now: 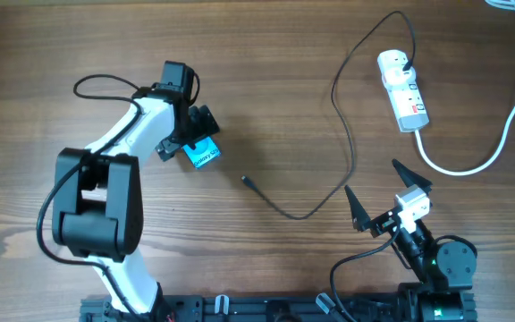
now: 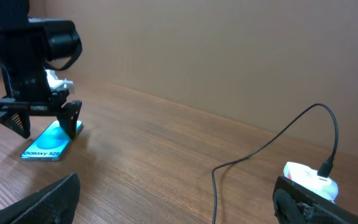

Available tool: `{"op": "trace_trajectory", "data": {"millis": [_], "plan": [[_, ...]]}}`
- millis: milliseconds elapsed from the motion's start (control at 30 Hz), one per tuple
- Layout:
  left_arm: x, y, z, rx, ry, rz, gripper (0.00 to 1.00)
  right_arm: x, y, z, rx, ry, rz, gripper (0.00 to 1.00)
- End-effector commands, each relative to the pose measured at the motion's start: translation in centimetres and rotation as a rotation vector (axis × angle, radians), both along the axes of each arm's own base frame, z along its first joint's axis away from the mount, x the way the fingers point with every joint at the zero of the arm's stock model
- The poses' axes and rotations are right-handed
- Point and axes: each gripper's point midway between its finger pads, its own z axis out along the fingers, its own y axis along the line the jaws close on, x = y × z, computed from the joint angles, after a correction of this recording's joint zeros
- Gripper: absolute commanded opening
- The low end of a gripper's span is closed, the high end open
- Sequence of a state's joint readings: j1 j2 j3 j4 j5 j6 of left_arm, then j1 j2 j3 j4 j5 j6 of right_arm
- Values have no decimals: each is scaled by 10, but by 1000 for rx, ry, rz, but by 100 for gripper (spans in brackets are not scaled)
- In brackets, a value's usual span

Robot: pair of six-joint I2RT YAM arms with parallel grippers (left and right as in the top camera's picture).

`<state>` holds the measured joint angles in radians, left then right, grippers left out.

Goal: Plug charger to phone and switch on socket
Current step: 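Move the left gripper over the Galaxy S25 phone and grasp it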

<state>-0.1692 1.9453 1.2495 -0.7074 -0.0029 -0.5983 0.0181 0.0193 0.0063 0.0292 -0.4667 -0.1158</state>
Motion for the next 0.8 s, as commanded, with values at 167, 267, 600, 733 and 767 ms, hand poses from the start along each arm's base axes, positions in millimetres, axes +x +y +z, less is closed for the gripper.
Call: {"op": "trace_trajectory", "data": {"millis": [167, 267, 600, 733, 767], "plan": [[-10, 3, -11, 15, 46, 17, 87, 0, -1, 1, 10, -2, -2, 100], [-16, 1, -18, 18, 56, 9, 86, 0, -1, 1, 10, -2, -2, 99], [4, 8, -19, 60, -40, 12, 97, 0, -1, 1, 10, -2, -2, 100], [-1, 5, -21, 64, -23, 3, 91, 0, -1, 1, 10, -2, -2, 100], [-4, 4, -23, 65, -16, -1, 90, 0, -1, 1, 10, -2, -2, 100]]}}
